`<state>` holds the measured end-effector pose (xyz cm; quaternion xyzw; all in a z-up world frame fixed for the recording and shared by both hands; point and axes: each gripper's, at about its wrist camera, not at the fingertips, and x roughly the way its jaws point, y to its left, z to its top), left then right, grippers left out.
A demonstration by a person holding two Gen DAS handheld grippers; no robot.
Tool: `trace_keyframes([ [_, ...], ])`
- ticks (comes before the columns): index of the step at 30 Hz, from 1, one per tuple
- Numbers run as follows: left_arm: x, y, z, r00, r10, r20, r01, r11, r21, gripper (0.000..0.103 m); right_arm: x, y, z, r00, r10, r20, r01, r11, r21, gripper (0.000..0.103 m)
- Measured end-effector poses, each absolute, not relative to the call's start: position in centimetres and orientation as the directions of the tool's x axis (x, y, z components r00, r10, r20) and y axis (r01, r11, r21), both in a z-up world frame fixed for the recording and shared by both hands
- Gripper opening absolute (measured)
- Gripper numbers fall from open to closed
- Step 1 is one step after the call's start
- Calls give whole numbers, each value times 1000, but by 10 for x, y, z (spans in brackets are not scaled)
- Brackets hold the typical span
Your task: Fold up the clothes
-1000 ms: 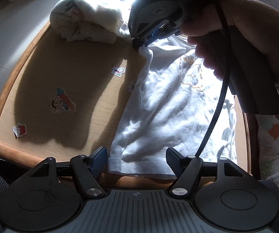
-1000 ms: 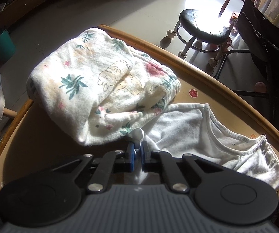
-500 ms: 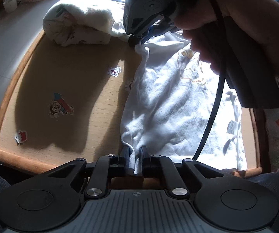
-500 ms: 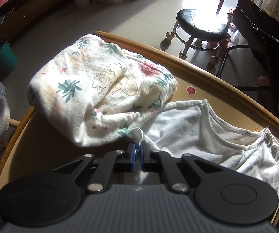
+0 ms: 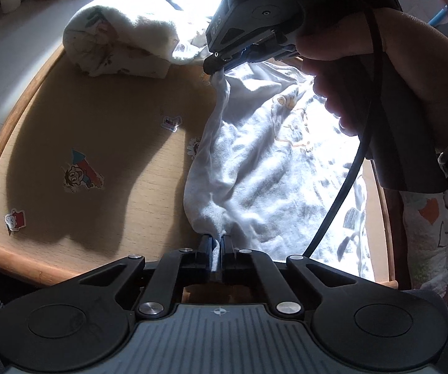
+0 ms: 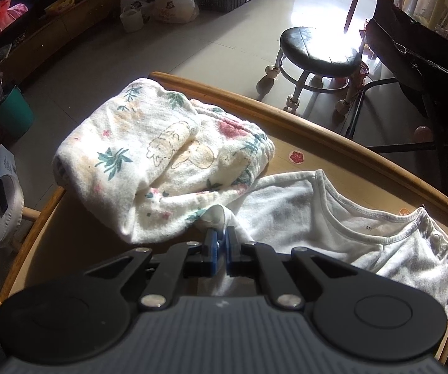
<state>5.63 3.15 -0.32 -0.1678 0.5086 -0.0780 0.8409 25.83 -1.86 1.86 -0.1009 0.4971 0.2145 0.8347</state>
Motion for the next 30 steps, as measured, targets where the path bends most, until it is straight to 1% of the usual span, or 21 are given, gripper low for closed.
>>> trace_keyframes([
  [7, 51, 33, 15, 503, -276, -819, -7, 946, -323, 5, 262, -37, 45, 458, 294, -839, -433, 898, 78, 5],
  [12, 52, 14, 28, 518, -275, -810, 43, 954, -297, 5, 264, -63, 61, 484, 303, -821, -402, 910, 99, 5],
  [18, 52, -8, 41, 517, -287, -807, 110, 957, -269, 5, 266, -101, 66, 491, 332, -805, -332, 926, 179, 5],
  [22, 51, -23, 46, 507, -291, -811, 153, 957, -248, 5, 266, -136, 52, 472, 385, -793, -236, 922, 308, 5],
  [26, 48, -38, 40, 473, -289, -832, 186, 956, -226, 5, 265, -168, 18, 439, 454, -775, -116, 885, 452, 5],
  [30, 45, -49, 31, 436, -280, -855, 209, 956, -207, 5, 260, -191, -13, 423, 496, -759, -17, 841, 540, 5],
])
